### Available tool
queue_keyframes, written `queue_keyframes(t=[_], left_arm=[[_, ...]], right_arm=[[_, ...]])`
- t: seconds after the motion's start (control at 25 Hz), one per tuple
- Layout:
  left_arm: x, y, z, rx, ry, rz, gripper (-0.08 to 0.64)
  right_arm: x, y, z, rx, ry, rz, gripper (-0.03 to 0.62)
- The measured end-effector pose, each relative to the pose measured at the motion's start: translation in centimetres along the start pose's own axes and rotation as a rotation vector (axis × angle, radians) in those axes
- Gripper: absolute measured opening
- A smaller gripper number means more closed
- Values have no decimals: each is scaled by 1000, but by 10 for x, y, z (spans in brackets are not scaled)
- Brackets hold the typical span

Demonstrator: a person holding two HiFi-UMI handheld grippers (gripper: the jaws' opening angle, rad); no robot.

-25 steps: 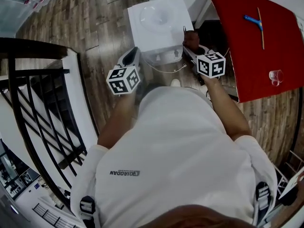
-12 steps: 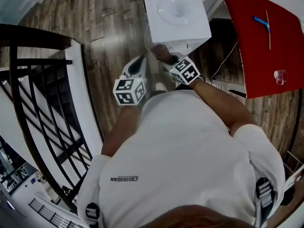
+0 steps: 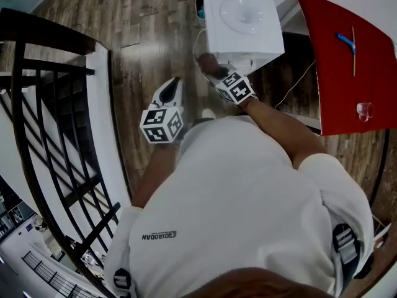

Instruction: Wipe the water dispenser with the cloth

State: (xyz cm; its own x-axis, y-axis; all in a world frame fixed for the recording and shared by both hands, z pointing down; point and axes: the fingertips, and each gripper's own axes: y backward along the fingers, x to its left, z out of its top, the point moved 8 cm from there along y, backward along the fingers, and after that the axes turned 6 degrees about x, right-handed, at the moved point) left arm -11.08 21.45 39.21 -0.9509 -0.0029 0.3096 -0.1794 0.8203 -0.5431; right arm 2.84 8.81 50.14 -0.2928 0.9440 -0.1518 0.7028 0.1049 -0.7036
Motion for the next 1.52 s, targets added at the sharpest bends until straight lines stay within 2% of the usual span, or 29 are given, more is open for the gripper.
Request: queue_keyframes(t=[0.12, 0.28, 0.8, 1.04, 1.52], left_arm=[[-3, -4, 2, 5, 3, -9, 1], [-9, -15, -1, 78, -45, -41, 0], [-25, -43, 2, 122, -81, -89, 1], [-36, -53, -2, 177, -85, -127, 0], [-54, -69, 4, 181, -145, -158, 1]], right_arm=[[-3, -2, -4, 30, 18, -3, 72], [-12, 3, -7, 39, 36, -26, 72], [-33, 25, -33, 56, -1, -80, 72], [-41, 34, -46, 65, -38, -109, 72], [-63, 58, -71, 60, -112, -185, 72]])
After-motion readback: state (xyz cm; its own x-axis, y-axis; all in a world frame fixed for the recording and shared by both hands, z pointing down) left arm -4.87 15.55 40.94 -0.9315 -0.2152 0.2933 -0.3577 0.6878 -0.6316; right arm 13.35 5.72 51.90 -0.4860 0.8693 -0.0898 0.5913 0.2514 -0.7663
